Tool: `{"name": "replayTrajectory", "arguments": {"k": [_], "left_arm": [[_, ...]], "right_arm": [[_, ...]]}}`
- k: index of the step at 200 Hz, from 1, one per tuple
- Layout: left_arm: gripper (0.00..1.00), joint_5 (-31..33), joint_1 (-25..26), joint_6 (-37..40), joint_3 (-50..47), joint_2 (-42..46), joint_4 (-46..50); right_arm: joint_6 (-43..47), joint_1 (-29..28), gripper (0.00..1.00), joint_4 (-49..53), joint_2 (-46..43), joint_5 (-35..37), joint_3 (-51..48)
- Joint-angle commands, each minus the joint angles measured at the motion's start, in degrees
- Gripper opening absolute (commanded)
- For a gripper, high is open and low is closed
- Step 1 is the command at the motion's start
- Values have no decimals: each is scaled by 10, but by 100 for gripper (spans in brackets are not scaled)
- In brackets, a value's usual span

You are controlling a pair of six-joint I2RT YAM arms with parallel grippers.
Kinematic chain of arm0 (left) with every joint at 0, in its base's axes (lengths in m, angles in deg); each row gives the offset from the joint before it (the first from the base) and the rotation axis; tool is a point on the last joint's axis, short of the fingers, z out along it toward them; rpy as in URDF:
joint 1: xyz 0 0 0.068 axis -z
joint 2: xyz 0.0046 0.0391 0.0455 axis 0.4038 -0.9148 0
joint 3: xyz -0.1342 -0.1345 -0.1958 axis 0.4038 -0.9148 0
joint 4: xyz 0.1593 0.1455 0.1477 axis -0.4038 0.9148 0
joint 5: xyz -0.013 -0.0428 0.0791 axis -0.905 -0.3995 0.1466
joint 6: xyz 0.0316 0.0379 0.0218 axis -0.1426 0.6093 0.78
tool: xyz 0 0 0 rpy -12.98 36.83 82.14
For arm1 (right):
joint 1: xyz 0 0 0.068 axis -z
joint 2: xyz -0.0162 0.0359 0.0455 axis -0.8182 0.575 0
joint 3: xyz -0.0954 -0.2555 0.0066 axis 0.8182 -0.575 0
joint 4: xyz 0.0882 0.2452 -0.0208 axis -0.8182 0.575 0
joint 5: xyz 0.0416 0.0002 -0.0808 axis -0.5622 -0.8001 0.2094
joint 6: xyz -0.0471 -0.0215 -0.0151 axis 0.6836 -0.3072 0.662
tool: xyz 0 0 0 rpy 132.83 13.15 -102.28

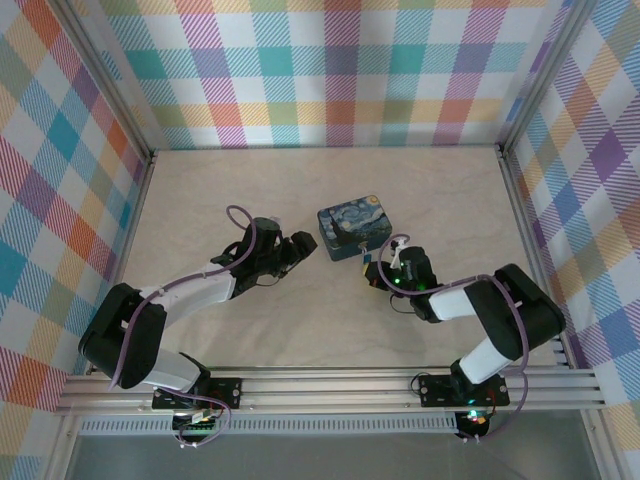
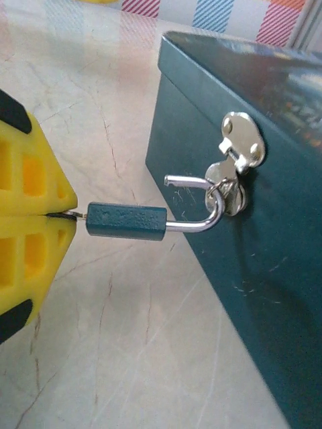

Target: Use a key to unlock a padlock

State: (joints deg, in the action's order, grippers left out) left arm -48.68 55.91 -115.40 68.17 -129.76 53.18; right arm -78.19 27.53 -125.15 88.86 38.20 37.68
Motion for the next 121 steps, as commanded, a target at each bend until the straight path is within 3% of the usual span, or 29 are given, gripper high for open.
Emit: {"name": "replayTrajectory", "arguments": {"k": [1,49,121], "left_arm": [[75,10,-7,14,20,8,12],[75,8,-7,14,21,1,14],[75,3,-7,23,38,-10,22]], "right_arm": [[-21,7,0,14,10,-6,-9],[-20,10,2,21,9,0,-13],[-17,19,22,35,-7,11,-23]]}}
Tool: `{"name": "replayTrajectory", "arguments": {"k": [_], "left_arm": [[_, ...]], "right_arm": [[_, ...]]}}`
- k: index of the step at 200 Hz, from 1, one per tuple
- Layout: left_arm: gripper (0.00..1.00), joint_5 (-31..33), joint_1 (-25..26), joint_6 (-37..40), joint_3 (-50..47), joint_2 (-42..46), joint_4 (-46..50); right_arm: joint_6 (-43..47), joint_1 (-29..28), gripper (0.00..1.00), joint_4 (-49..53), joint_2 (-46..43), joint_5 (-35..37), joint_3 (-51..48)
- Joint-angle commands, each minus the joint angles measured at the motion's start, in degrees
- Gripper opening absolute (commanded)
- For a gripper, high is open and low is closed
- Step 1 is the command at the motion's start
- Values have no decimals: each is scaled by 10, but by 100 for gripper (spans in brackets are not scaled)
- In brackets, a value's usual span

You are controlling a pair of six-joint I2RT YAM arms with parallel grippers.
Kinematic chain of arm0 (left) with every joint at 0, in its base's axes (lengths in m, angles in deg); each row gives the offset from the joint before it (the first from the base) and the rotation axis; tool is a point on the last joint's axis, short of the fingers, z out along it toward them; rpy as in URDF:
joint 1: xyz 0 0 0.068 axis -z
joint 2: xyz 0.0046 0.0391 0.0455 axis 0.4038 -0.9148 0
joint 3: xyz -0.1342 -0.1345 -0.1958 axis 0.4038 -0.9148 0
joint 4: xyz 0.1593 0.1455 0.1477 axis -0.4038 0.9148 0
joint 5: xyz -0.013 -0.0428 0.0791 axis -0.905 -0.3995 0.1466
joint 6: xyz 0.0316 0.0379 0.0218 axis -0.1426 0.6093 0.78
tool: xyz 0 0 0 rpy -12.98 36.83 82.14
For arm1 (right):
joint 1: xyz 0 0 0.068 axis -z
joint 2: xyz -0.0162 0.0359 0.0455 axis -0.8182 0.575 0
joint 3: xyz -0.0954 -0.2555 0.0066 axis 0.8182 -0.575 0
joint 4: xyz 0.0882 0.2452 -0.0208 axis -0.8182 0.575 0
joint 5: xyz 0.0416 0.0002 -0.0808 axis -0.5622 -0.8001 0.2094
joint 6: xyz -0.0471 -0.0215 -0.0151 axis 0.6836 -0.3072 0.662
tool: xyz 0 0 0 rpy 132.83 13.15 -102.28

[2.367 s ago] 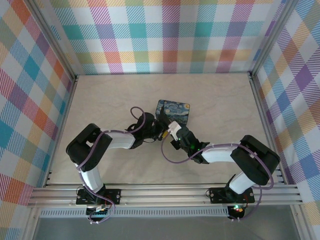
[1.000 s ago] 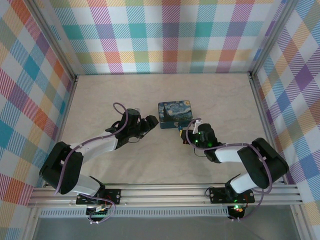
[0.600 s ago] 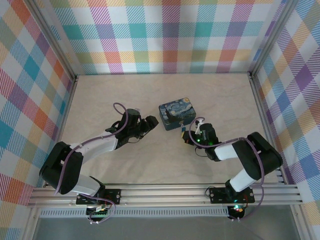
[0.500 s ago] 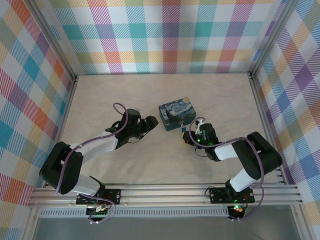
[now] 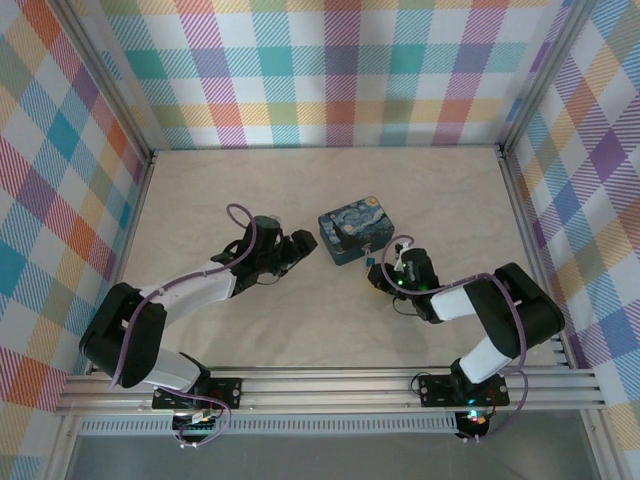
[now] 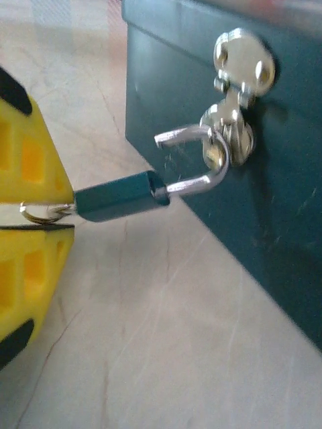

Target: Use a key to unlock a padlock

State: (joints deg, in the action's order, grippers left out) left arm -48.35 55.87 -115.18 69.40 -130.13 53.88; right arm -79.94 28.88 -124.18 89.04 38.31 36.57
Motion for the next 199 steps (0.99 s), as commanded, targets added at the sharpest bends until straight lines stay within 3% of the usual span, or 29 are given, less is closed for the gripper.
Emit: {"name": "replayTrajectory", "arguments": {"k": [1,49,89,120,153,199], "left_arm": [[75,0,-7,21,26,-6,15],[76,-1,-11,34,52,-3,37],[76,-15,-13,52,94,-20,49],[76,-38,-13,81,152,-56,68],[76,-80,-12,96,214,-111,74],[76,-145,-10,121,322,-198,113]], "right_arm": [[1,5,23,25,-9,10,-12],[21,10,34,68,-51,18,-20],[47,29,51,122,-112,15,-11],[72,51,70,167,-159,2,6],[111,64,100,218,-194,-8,31],[146,70,100,252,-201,-56,66]]}}
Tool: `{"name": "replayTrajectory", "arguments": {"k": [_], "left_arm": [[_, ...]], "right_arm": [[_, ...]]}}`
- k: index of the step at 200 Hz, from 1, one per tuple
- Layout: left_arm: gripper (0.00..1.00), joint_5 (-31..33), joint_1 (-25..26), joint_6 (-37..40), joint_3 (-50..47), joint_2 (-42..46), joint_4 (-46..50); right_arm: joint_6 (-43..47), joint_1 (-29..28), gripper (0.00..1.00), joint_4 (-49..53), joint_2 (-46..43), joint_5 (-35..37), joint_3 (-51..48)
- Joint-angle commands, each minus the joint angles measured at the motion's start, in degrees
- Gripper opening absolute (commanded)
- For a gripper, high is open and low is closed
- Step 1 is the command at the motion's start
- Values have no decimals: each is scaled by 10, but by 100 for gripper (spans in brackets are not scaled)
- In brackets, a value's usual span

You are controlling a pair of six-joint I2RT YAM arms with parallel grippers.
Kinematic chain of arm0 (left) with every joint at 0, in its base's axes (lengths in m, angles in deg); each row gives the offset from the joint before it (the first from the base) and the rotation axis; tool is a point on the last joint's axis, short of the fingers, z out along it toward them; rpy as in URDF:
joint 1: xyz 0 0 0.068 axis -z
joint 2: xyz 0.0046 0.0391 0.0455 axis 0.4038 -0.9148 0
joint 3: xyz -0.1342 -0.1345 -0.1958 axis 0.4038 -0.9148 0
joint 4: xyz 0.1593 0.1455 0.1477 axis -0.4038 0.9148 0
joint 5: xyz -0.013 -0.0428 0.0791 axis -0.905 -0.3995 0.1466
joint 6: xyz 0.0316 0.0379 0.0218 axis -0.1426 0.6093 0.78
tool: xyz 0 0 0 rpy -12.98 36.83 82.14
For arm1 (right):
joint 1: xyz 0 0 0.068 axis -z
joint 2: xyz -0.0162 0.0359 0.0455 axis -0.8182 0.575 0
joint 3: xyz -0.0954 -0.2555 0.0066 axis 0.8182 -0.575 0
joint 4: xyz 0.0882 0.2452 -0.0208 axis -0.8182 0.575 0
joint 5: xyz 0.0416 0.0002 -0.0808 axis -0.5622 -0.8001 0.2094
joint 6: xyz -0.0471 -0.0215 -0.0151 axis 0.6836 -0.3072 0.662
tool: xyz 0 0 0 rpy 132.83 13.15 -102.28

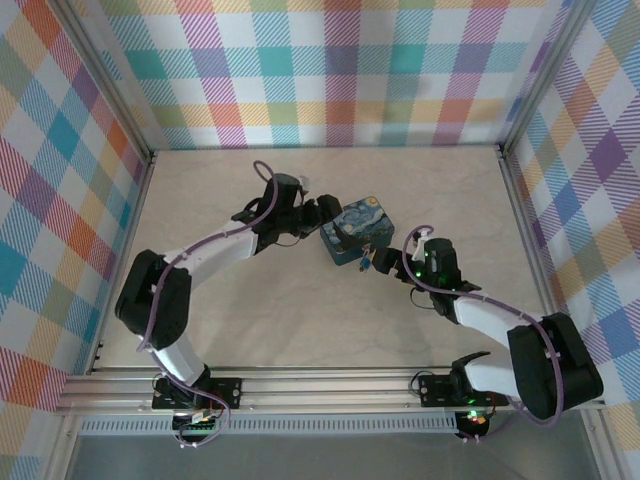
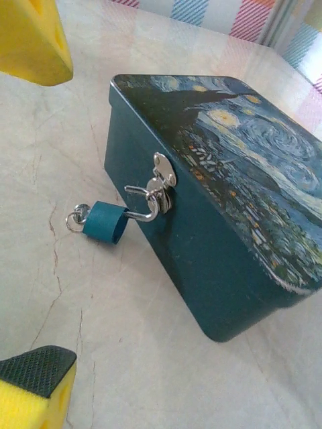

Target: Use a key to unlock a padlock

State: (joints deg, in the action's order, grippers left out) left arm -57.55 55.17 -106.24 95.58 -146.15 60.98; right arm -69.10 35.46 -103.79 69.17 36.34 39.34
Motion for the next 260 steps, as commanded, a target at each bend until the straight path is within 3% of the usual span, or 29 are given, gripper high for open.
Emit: {"name": "replayTrajectory", "arguments": {"k": [1,112,144,203,231,260], "left_arm": [[76,-54,-3,32,63,-39,44],[76,-145,18,46,236,-206,86],[76,-142,18,50,237,-223,93],[76,-123,16,67,207,-220,121],[77,-119,13,66,191,-215,120],[77,-116,13,65,185,-212,122]], "right_arm": [[38,4,100,50,-2,-38,40],[26,6,100,14,84,-103,84],[22,6,100,-24,113,-125,85],[26,11,100,-190,148,-134,42],[29,15,100,-222,173,-158,39],[23,16,94,-234,202,-177,45]]}}
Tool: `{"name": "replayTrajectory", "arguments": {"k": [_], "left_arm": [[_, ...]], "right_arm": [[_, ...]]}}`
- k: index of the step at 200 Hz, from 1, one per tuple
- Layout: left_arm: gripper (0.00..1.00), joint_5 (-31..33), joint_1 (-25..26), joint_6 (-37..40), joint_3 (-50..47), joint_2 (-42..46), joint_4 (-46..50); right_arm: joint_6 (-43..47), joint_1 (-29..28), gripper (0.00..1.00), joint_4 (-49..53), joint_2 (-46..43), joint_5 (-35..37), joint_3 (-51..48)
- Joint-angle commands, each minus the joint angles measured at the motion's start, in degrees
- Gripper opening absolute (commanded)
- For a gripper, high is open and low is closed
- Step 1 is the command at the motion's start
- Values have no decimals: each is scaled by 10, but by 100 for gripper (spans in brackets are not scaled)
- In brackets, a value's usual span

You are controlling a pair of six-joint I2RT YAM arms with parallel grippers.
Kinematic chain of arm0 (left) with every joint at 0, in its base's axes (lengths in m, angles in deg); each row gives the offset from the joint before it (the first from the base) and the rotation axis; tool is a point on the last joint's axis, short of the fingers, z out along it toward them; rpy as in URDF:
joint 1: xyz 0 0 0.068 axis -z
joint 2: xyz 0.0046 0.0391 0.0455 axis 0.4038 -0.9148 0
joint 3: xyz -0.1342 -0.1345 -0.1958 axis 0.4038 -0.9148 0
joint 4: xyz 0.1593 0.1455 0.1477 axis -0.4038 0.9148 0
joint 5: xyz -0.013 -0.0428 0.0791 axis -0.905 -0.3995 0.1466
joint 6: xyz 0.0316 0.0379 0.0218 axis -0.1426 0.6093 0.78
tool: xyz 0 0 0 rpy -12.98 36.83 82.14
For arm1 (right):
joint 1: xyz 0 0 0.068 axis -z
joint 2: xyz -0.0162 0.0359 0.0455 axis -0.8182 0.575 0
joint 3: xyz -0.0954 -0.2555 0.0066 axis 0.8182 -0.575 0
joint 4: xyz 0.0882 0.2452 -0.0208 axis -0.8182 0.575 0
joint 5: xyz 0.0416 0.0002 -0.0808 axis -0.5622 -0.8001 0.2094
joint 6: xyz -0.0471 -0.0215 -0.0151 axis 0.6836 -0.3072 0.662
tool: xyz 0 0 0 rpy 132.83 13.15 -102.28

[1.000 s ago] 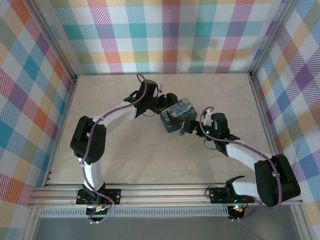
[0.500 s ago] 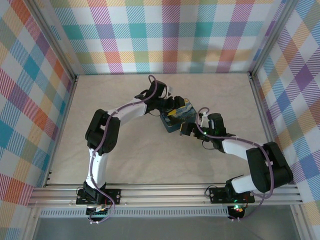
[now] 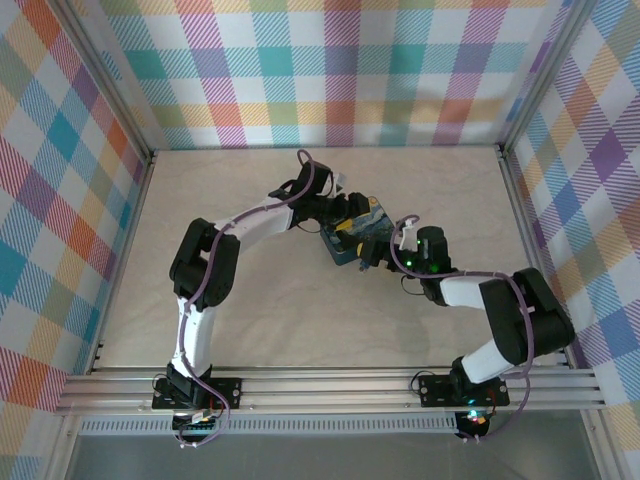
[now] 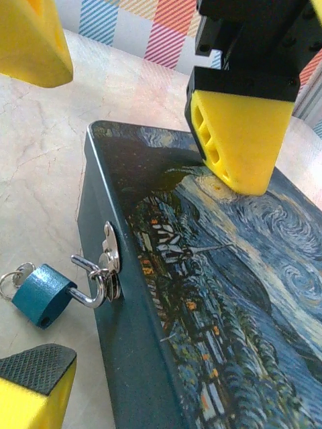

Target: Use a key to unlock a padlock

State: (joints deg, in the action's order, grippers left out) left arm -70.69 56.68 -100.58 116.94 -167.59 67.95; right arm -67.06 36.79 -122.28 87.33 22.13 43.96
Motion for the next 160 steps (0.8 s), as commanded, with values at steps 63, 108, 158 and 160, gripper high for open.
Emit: {"name": "replayTrajectory", "arguments": {"k": [63,108,158,160], "left_arm": [[77,21,-3,8,-35,9,55],[77,20,-3,6,-37,13,54],[77,21,-3,6,-38,14,55],[77,21,-4,6,-38,14,55]], "right_arm": [[-8,3,83,-89,82,-49,7],[-6,3,79,-111,106,-55,14],[-9,3,70,-134,129,-75,28],[-9,3,70,-133,130,-76,28]]}}
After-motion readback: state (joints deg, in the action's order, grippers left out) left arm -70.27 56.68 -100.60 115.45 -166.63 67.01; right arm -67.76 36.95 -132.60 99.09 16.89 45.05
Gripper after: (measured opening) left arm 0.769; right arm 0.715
